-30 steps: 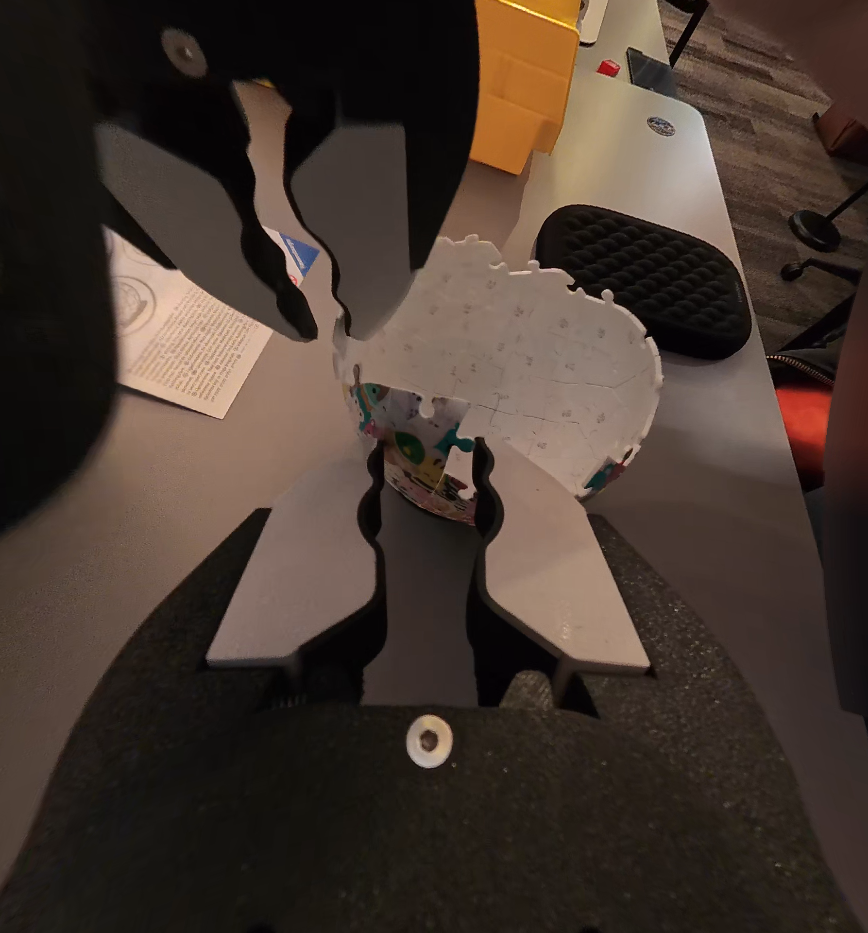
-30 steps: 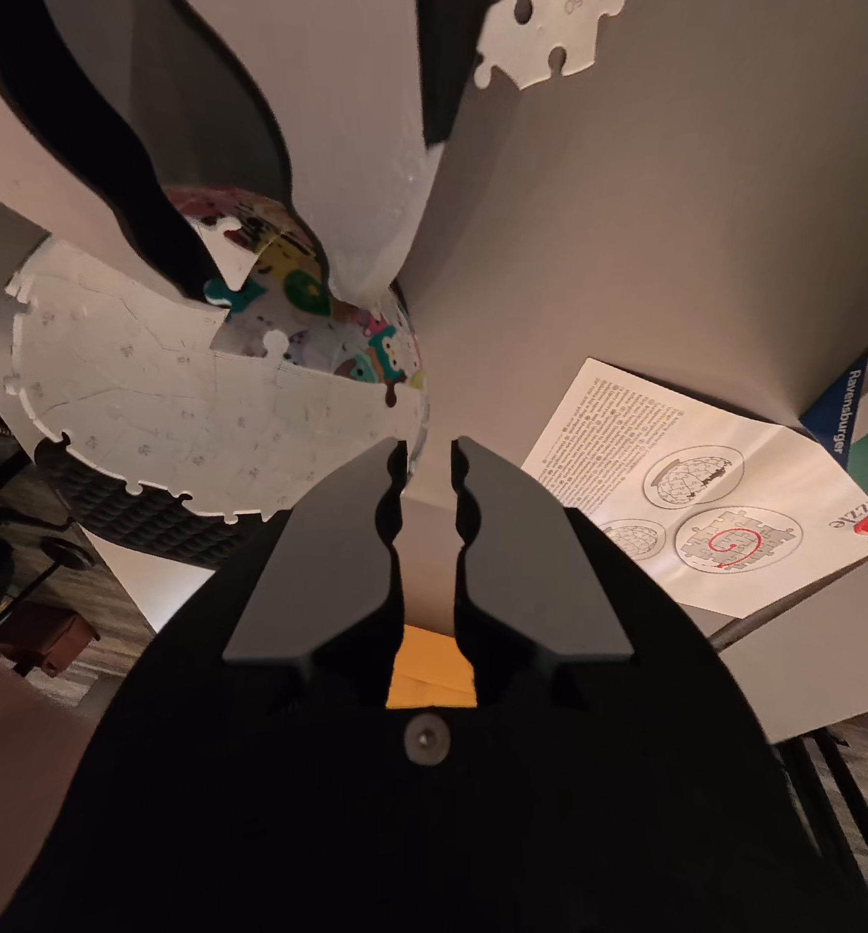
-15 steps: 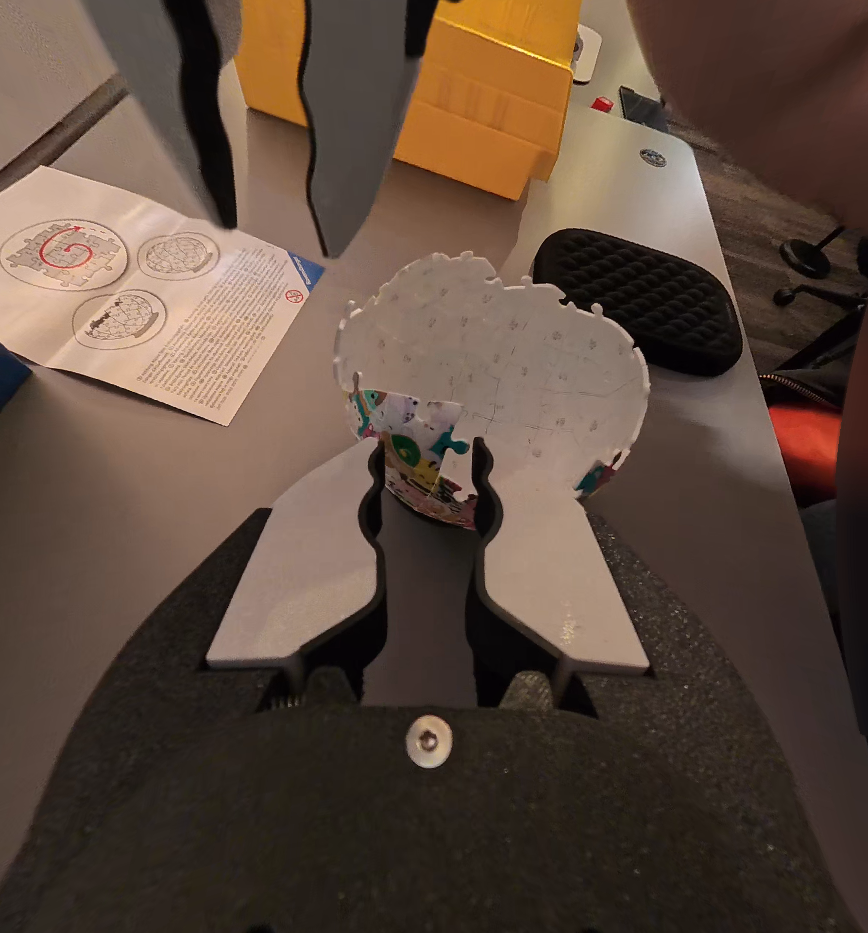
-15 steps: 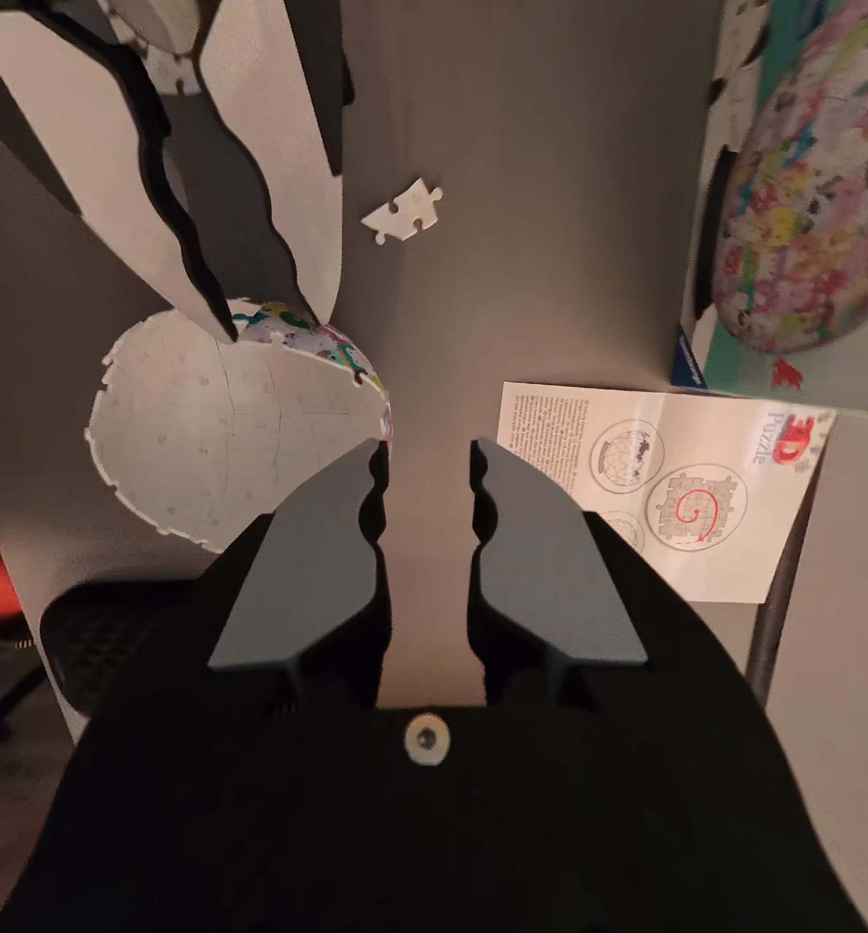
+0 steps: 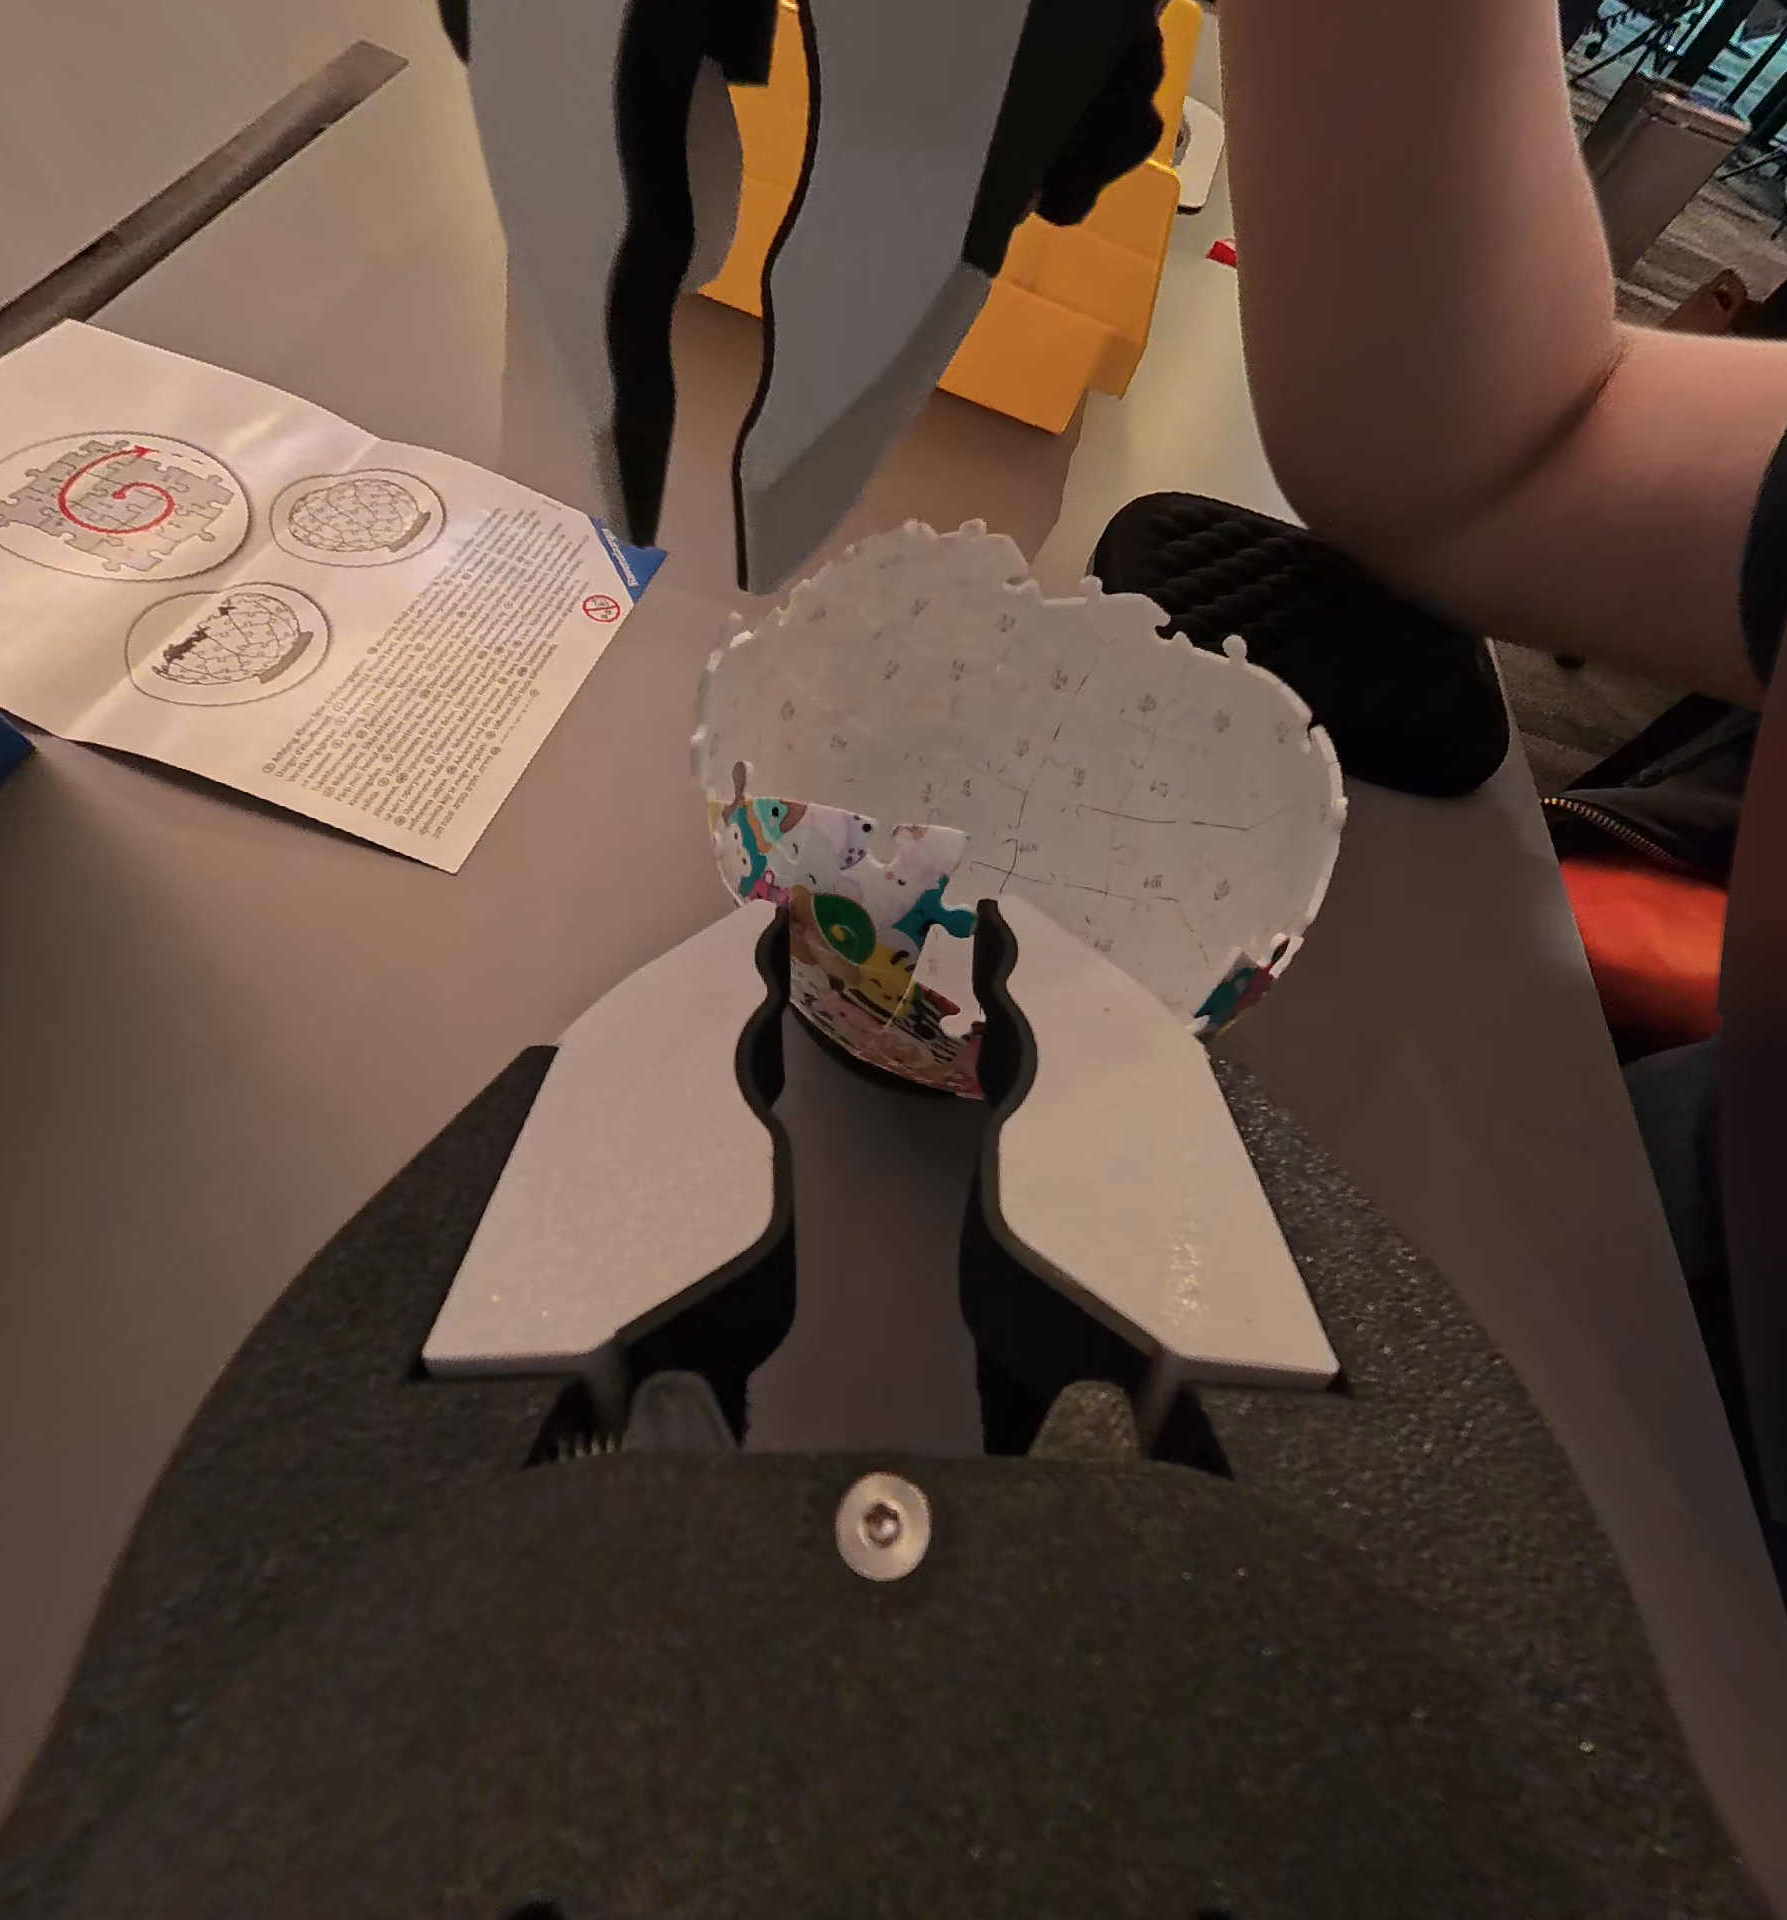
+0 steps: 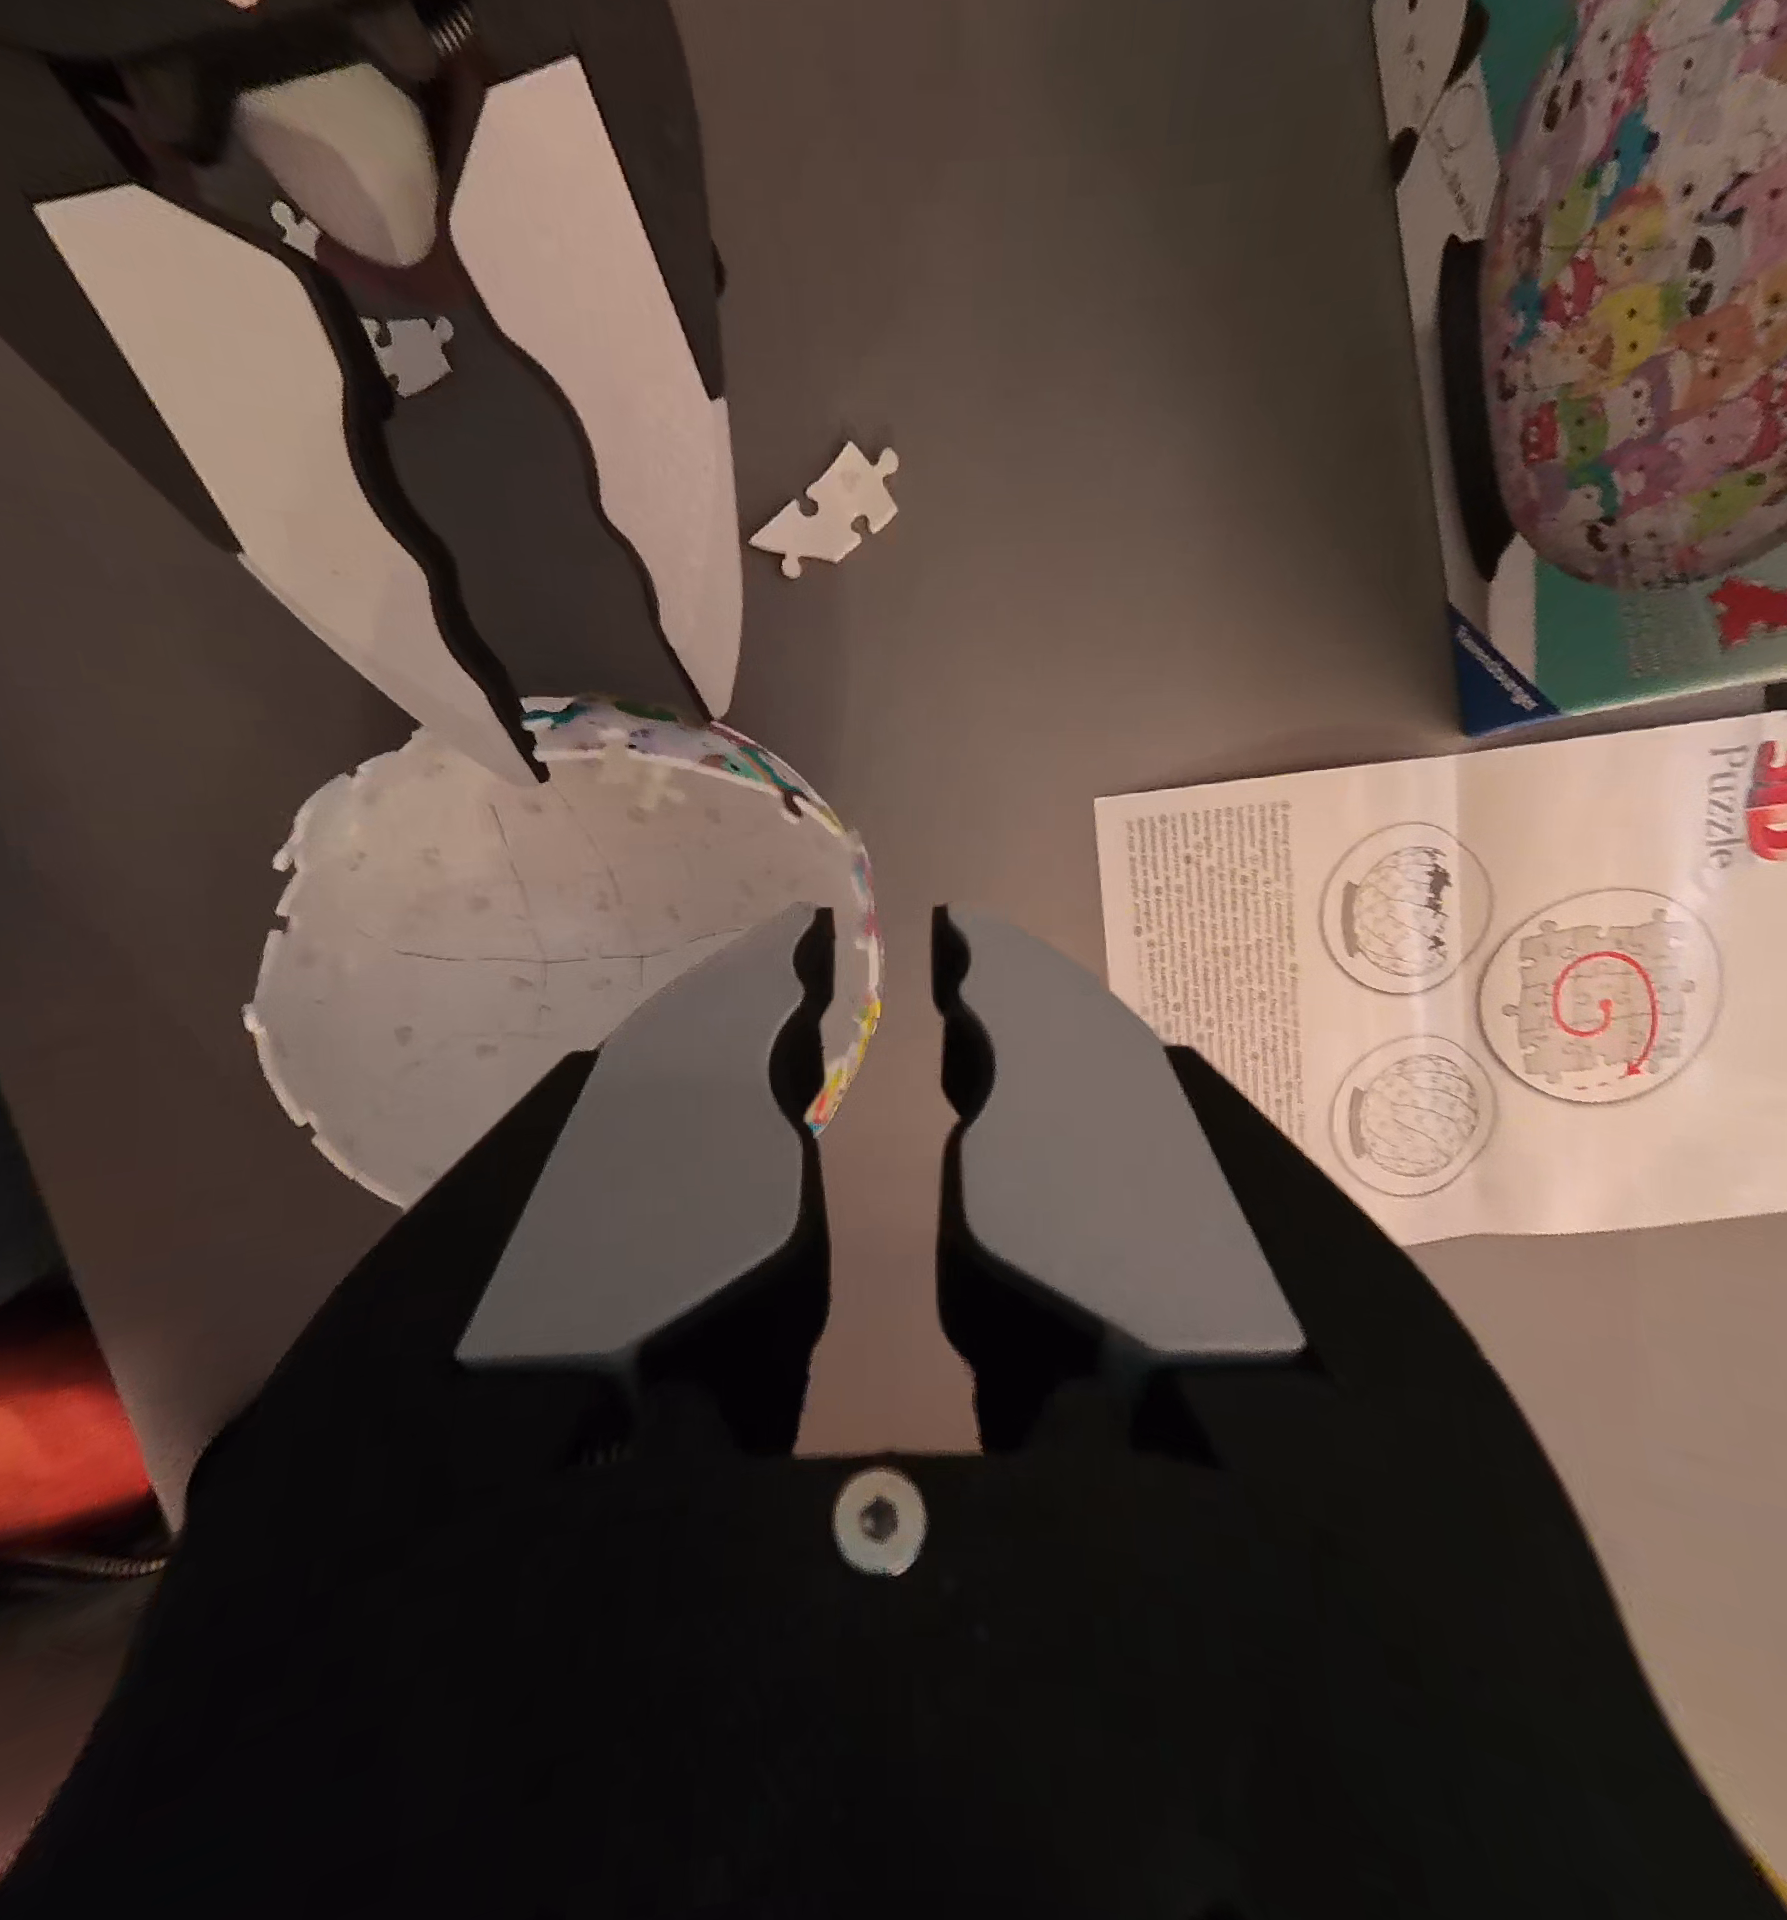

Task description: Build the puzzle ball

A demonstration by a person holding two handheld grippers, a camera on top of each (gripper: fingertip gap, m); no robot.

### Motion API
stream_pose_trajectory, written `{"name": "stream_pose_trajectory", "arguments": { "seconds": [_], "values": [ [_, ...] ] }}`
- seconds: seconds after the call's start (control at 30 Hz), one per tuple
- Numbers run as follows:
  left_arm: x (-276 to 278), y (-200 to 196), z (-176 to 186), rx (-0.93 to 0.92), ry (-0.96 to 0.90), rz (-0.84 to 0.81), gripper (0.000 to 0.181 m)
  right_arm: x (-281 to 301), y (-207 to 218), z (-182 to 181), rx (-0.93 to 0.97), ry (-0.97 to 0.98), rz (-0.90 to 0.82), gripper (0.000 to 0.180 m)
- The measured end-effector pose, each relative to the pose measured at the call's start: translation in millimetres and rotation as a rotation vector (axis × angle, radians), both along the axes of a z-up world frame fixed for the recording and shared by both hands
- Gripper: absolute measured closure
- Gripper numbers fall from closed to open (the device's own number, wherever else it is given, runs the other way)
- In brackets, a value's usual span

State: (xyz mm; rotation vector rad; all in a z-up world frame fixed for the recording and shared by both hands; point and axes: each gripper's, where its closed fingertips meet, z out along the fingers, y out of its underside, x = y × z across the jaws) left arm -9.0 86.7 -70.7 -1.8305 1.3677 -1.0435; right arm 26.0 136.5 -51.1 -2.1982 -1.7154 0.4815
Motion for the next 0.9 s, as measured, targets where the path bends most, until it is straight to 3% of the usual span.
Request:
{"name": "stream_pose_trajectory", "arguments": {
  "seconds": [0.9],
  "values": [
    [1.0, 0.2, -2.2, -0.023, -0.021, -0.005, 0.147, -1.6, -4.2, -30.1, 0.043, -0.143, 0.1, 0.175]
  ]
}}
